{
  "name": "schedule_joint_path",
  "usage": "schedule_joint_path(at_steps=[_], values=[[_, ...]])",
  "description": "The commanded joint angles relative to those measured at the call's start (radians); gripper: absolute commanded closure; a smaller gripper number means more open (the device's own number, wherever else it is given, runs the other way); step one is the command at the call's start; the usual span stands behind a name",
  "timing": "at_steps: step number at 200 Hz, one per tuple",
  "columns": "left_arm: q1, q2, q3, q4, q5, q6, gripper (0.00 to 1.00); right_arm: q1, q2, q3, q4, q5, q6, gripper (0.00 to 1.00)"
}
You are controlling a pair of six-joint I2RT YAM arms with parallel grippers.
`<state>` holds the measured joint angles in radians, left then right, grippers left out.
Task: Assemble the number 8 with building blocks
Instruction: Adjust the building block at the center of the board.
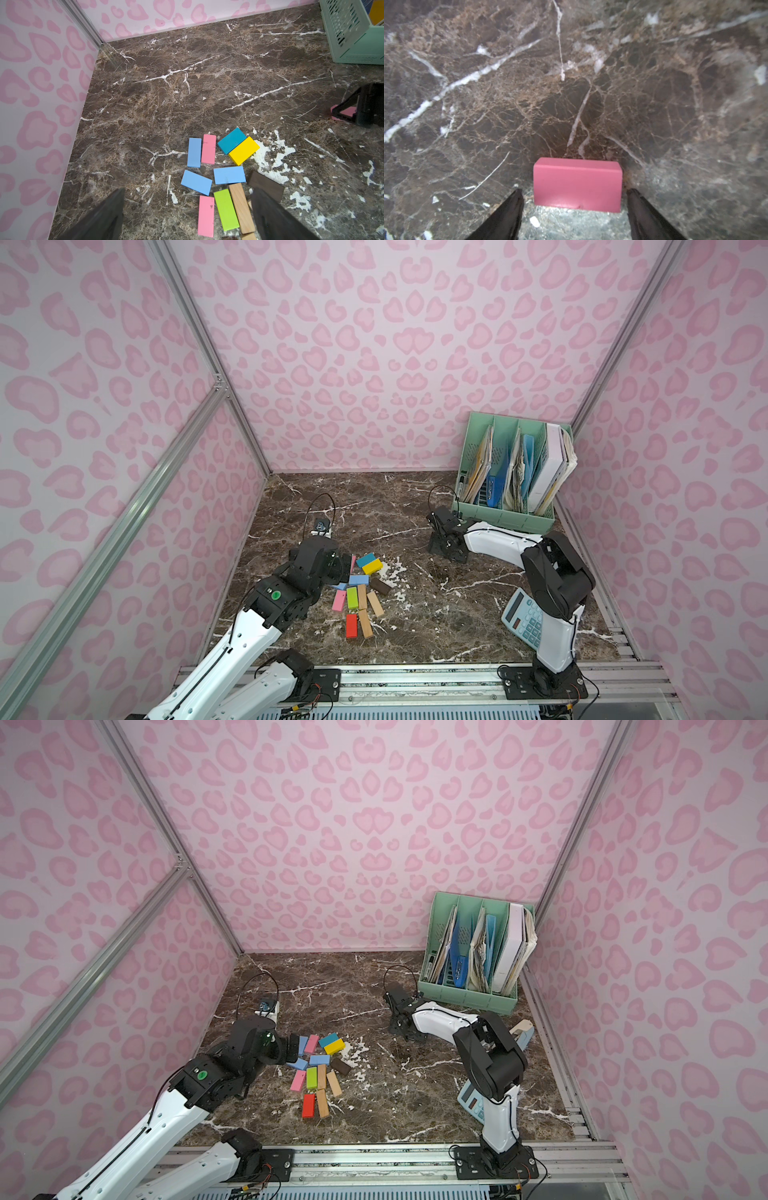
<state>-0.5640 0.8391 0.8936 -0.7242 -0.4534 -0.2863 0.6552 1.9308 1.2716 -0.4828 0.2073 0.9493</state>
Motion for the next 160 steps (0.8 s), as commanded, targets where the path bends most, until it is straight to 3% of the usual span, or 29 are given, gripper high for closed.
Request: schedule_joint_path(at_steps=[1, 94, 127, 160], values=[[0.000, 0.000, 0.002, -0.017, 0.001, -0.010, 0.02, 0.002, 0.018, 0.022, -0.013, 0.007, 0.033, 0.23], [0.001, 0.000, 0.001, -0.020, 0.003, -0.010, 0.02, 0.002, 0.074, 0.076, -0.072, 0.041, -0.015, 0.37], [0.001, 0.002, 0.002, -0.021, 0.004, -0.010, 0.02, 0.001, 0.085, 0.081, -0.101, 0.054, -0.094, 0.44], [0.001, 0.002, 0.003, -0.020, 0.007, -0.010, 0.01, -0.001, 0.081, 0.080, -0.105, 0.059, -0.198, 0.44]])
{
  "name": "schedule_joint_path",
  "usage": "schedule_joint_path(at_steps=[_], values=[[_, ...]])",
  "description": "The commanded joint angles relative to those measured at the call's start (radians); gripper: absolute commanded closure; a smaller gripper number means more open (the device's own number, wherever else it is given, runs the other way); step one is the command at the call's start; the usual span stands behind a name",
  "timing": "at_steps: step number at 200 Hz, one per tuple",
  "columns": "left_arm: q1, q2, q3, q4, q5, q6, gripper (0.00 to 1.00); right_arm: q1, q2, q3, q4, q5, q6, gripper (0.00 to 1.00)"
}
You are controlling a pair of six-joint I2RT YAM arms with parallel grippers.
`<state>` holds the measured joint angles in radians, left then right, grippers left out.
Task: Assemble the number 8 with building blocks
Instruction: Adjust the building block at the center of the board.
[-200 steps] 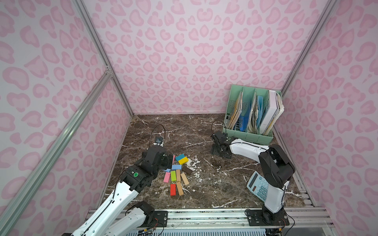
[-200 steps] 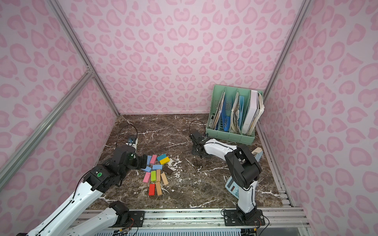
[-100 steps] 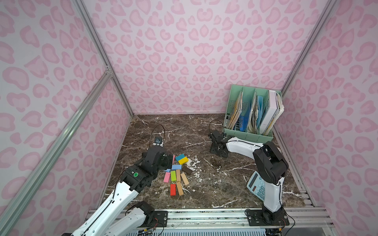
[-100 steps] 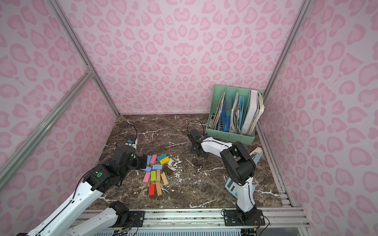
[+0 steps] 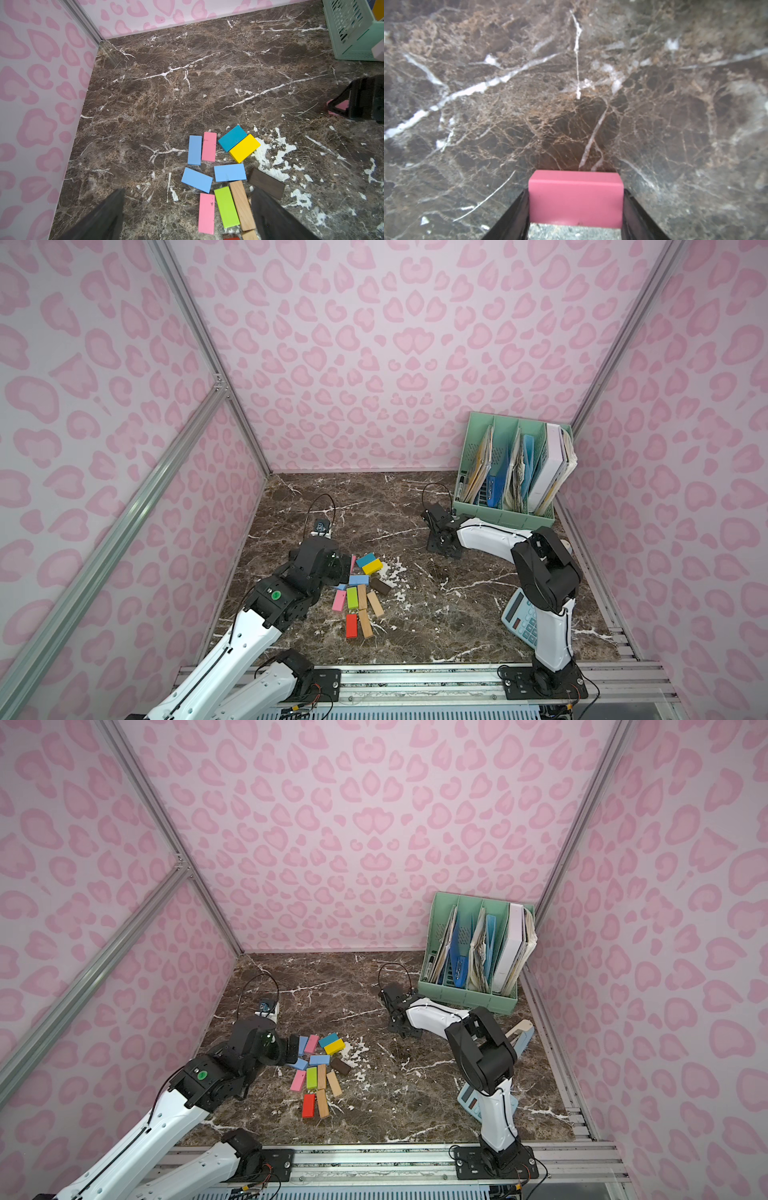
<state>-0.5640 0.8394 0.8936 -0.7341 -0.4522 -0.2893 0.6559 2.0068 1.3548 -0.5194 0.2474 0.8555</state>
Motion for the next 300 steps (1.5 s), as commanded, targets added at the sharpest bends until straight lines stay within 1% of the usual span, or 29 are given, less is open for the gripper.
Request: schedule_joint_path(at_steps=[1, 22, 59, 103, 144, 168, 188, 211, 232, 252, 300], values=[[0.000, 0.002, 0.003, -0.009, 0.006, -0.007, 0.02, -0.003, 0.005, -0.003, -0.069, 0.020, -0.106, 0.44], [0.001, 0.004, 0.004, -0.010, 0.007, -0.005, 0.02, -0.012, -0.005, -0.017, -0.066, 0.035, -0.145, 0.44], [0.000, 0.005, 0.004, -0.010, 0.006, -0.005, 0.01, -0.039, -0.021, -0.048, -0.035, -0.011, -0.190, 0.44], [0.001, 0.009, 0.004, -0.010, 0.004, -0.005, 0.01, -0.053, -0.032, -0.071, -0.008, -0.048, -0.220, 0.40], [0.001, 0.010, 0.003, -0.012, 0.003, -0.005, 0.01, -0.062, -0.036, -0.088, 0.006, -0.061, -0.224, 0.28], [0.001, 0.010, 0.003, -0.012, 0.004, -0.005, 0.02, -0.066, -0.040, -0.095, 0.015, -0.072, -0.234, 0.22], [0.000, 0.010, 0.004, -0.014, 0.004, -0.005, 0.01, -0.067, -0.043, -0.098, 0.022, -0.080, -0.243, 0.19], [0.000, 0.010, 0.003, -0.014, 0.005, -0.005, 0.02, -0.068, -0.048, -0.101, 0.033, -0.088, -0.253, 0.21], [0.001, 0.010, 0.004, -0.013, 0.005, -0.006, 0.01, -0.068, -0.049, -0.104, 0.041, -0.092, -0.263, 0.26], [0.000, 0.010, 0.003, -0.013, 0.004, -0.005, 0.01, -0.068, -0.051, -0.106, 0.049, -0.102, -0.279, 0.30], [0.000, 0.010, 0.004, -0.013, 0.003, -0.004, 0.01, -0.068, -0.059, -0.115, 0.067, -0.136, -0.328, 0.32]])
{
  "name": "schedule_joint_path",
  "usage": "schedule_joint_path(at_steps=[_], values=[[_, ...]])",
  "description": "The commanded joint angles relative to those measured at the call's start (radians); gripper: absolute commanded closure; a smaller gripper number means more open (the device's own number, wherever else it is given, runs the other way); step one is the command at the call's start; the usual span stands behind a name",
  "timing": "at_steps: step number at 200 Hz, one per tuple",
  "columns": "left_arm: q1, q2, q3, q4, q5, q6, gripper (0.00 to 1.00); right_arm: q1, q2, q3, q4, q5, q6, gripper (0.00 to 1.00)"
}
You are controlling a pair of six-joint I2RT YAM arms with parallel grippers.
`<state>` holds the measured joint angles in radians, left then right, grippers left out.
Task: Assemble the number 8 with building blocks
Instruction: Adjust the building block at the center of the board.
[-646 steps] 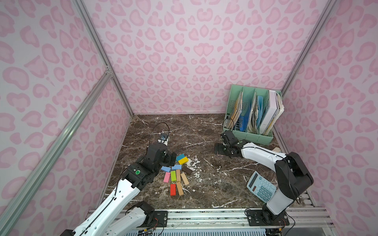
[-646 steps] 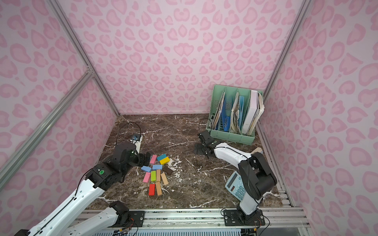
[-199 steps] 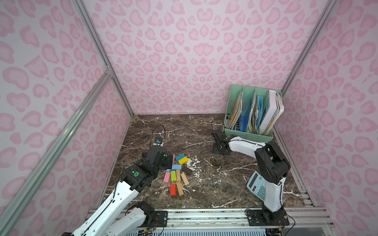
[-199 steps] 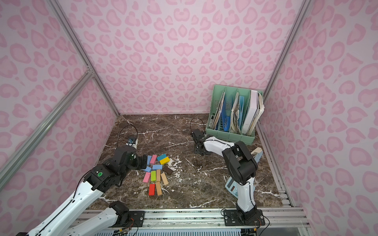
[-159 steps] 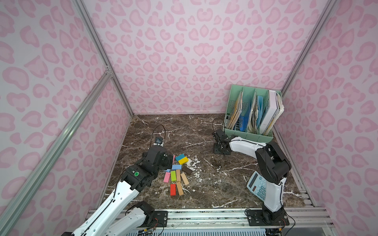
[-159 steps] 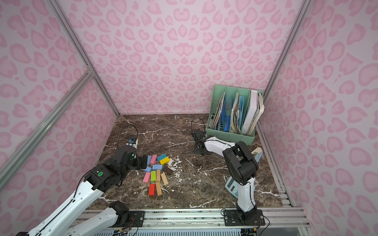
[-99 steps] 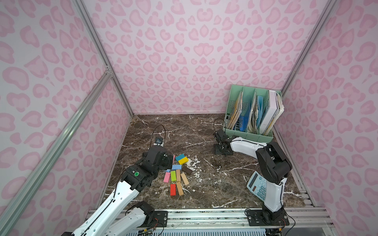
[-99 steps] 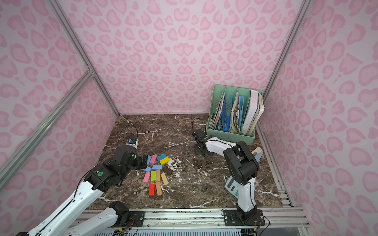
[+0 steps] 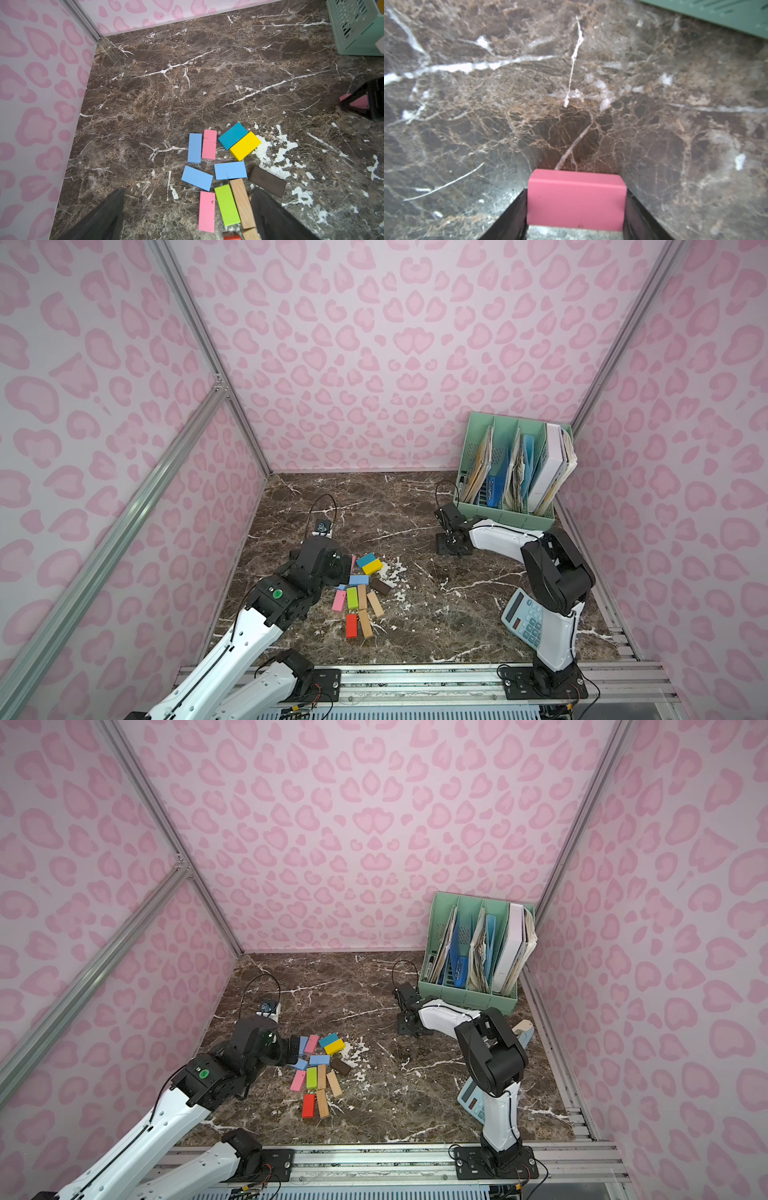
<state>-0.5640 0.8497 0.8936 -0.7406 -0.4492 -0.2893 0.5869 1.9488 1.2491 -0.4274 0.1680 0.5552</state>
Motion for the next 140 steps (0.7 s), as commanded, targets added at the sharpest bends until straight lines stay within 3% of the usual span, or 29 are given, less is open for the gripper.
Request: schedule_joint_path(at_steps=[1, 62, 140], values=[[0.000, 0.000, 0.004, -0.007, 0.000, -0.004, 0.02, 0.001, -0.002, -0.010, -0.025, -0.057, -0.029, 0.32], [0.001, 0.000, 0.004, -0.009, 0.000, -0.004, 0.02, 0.001, 0.003, -0.021, -0.011, -0.070, -0.064, 0.31], [0.000, 0.001, -0.001, -0.012, -0.027, -0.016, 0.01, 0.002, -0.062, 0.022, -0.016, -0.070, -0.099, 0.08]])
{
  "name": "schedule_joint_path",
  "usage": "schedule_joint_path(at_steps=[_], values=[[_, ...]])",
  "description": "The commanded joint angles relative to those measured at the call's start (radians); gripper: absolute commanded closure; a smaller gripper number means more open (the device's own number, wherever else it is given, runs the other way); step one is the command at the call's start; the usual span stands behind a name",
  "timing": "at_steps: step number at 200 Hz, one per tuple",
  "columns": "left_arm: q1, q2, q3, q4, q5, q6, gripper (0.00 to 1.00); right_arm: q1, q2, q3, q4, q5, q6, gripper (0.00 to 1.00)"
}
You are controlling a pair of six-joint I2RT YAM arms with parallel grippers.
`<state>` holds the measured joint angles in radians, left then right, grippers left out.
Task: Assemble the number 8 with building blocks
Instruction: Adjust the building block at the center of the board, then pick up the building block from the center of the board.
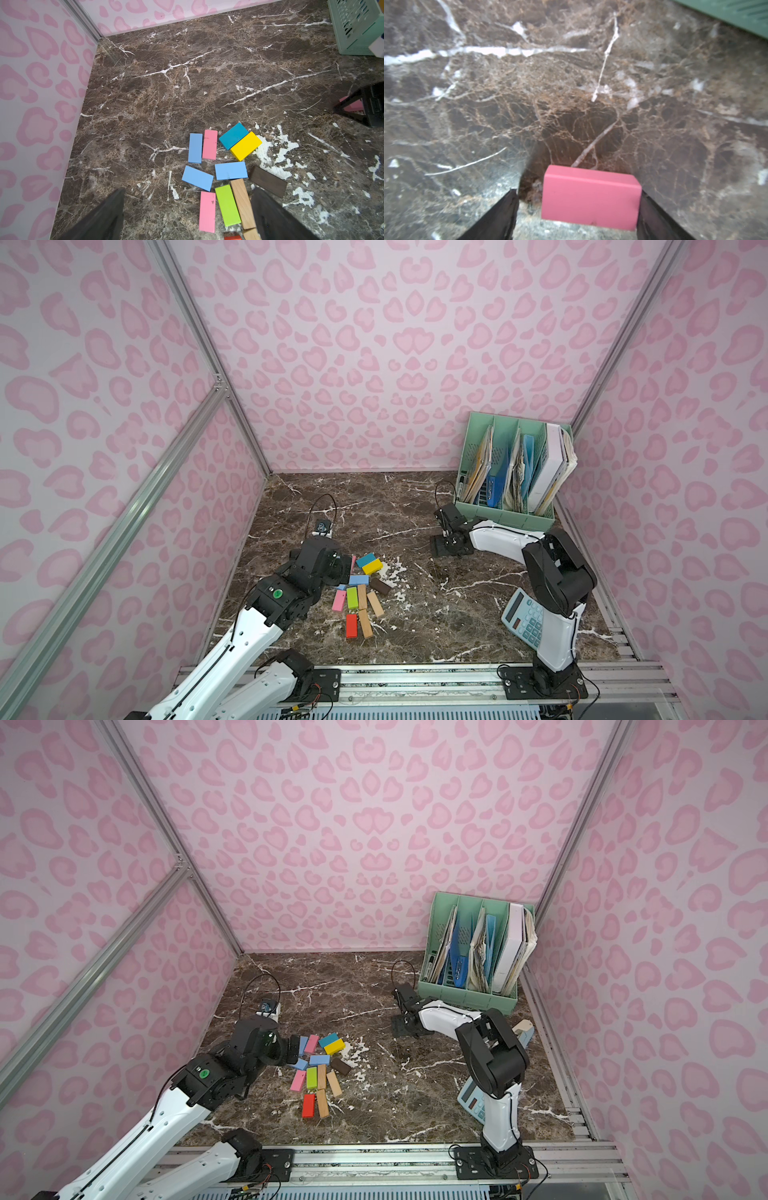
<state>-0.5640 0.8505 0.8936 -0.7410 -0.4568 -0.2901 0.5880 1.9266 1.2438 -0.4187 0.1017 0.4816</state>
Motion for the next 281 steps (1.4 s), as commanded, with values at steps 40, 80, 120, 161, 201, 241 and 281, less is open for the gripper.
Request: schedule_joint_path(at_steps=[40, 80, 120, 161, 201, 241, 281], values=[[0.001, 0.036, -0.019, 0.018, 0.007, 0.015, 0.02, 0.030, -0.186, 0.020, -0.003, 0.034, -0.067, 0.03], [0.034, 0.185, 0.040, -0.013, 0.096, 0.032, 0.02, 0.085, -0.354, -0.077, 0.063, 0.073, -0.104, 0.02], [0.121, 0.409, 0.129, -0.055, 0.257, 0.027, 0.10, 0.096, -0.541, -0.239, 0.202, -0.011, -0.114, 0.02], [0.191, 0.624, 0.225, -0.090, 0.335, 0.023, 0.19, 0.095, -0.730, -0.424, 0.403, -0.099, -0.121, 0.02], [0.275, 0.785, 0.290, -0.127, 0.385, 0.017, 0.31, 0.084, -0.807, -0.488, 0.441, -0.123, -0.143, 0.02], [0.307, 0.866, 0.327, -0.122, 0.394, 0.020, 0.38, 0.065, -0.828, -0.534, 0.471, -0.157, -0.153, 0.02], [0.331, 0.941, 0.347, -0.127, 0.386, 0.017, 0.41, 0.049, -0.844, -0.549, 0.471, -0.176, -0.168, 0.02]])
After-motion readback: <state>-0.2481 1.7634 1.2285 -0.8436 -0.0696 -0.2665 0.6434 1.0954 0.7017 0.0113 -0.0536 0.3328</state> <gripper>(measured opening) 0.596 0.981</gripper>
